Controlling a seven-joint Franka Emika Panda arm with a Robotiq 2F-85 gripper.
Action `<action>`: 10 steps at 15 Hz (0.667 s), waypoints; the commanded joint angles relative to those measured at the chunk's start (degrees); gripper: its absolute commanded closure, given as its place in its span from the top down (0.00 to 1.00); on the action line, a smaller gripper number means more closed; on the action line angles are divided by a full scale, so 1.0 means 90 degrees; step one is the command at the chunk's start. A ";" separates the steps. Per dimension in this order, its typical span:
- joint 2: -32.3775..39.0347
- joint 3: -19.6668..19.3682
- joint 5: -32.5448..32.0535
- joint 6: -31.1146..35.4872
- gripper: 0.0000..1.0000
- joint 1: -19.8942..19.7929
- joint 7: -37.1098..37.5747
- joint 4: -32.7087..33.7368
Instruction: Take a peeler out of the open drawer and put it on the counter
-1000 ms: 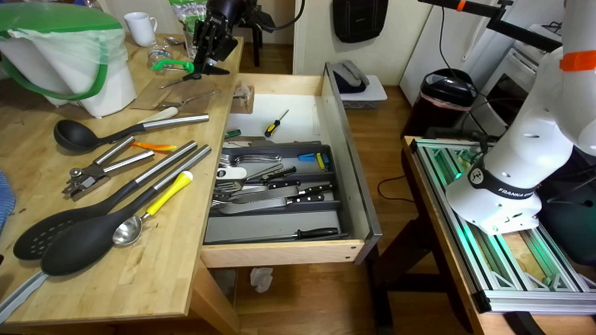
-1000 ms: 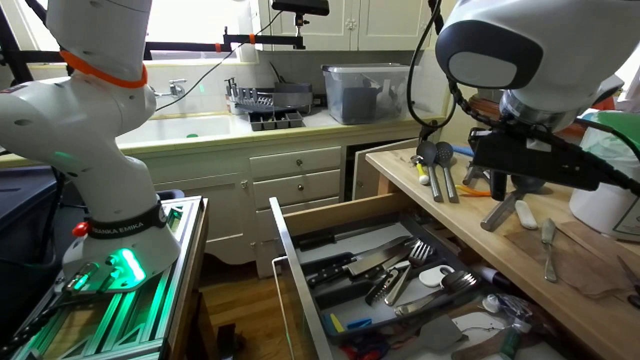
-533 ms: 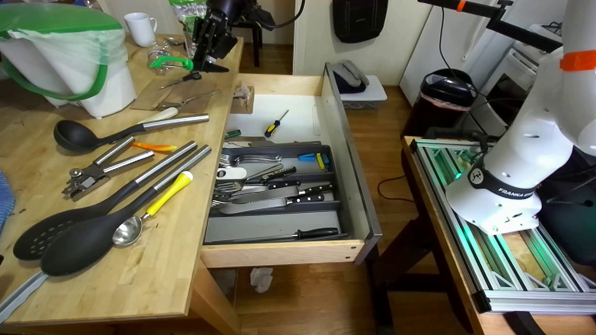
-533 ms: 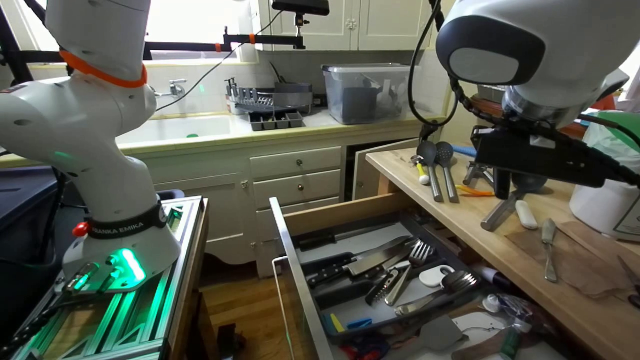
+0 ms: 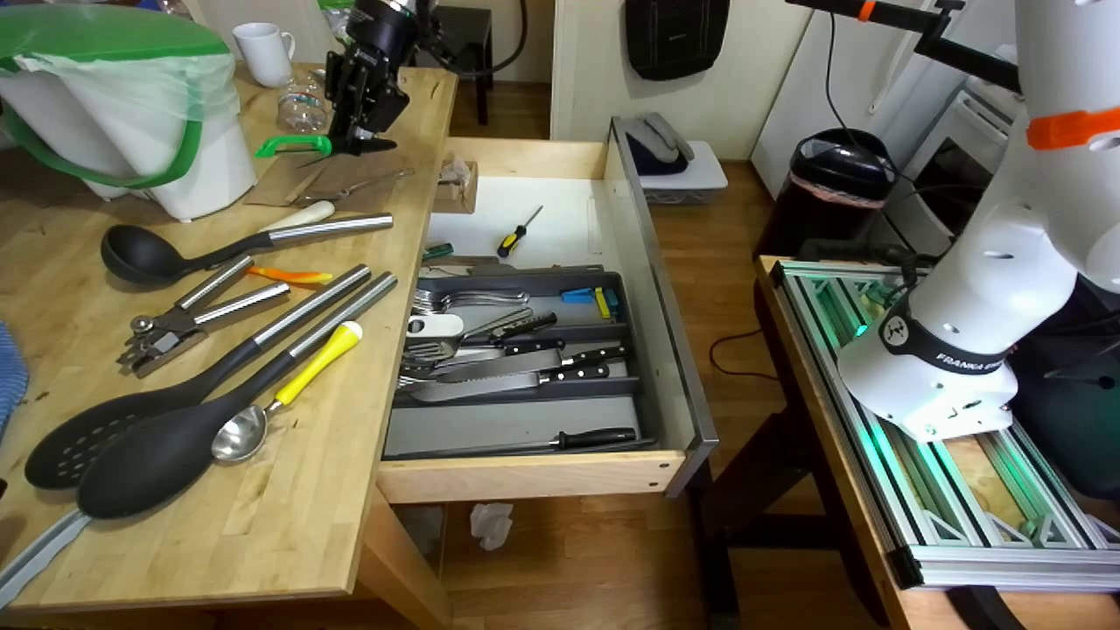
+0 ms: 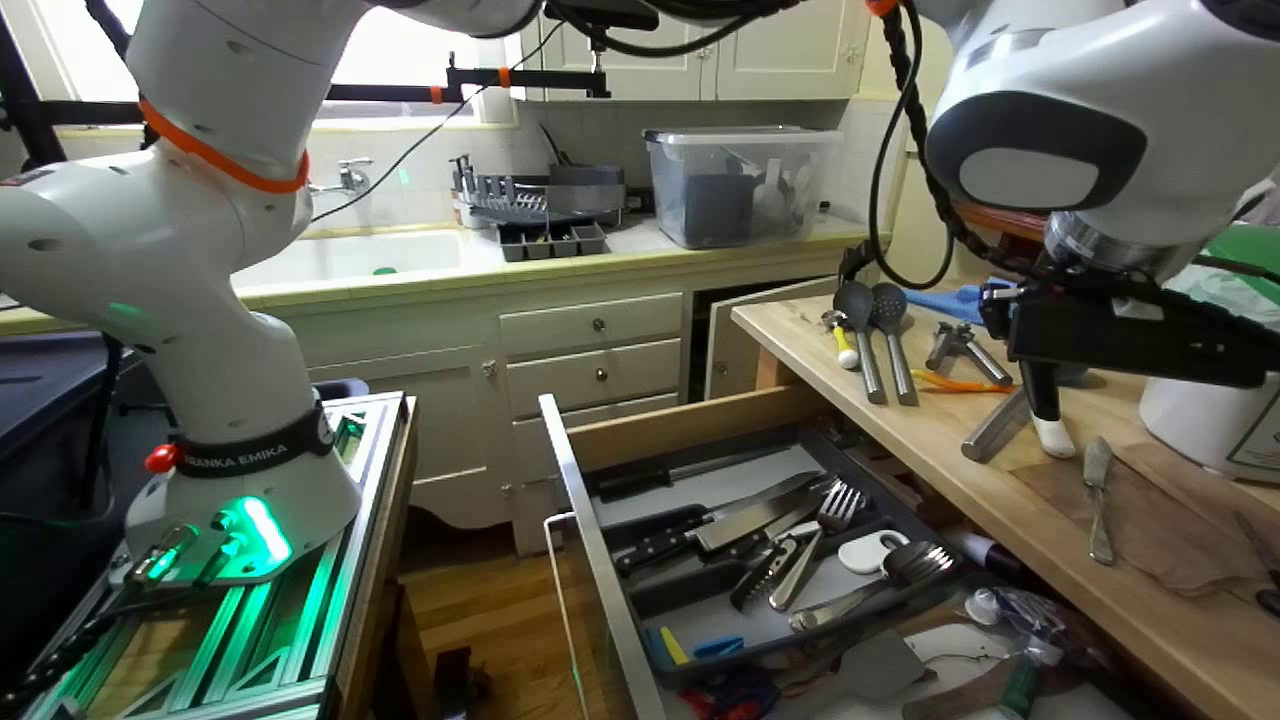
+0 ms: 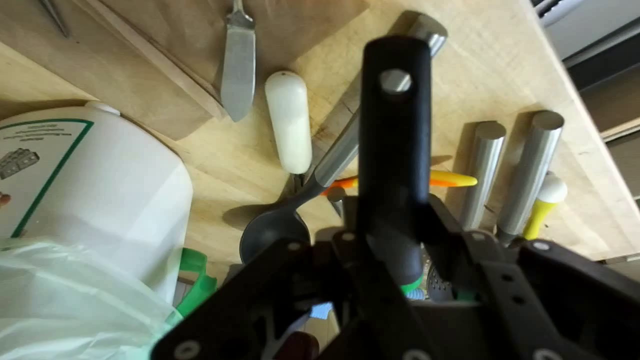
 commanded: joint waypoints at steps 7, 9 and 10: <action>0.1937 0.0295 -0.1814 0.0115 0.10 -0.0052 0.0972 0.2624; 0.2182 0.0403 -0.2305 0.0035 0.10 -0.0057 0.1213 0.3037; 0.2294 0.0426 -0.2527 0.0007 0.10 -0.0025 0.1330 0.3235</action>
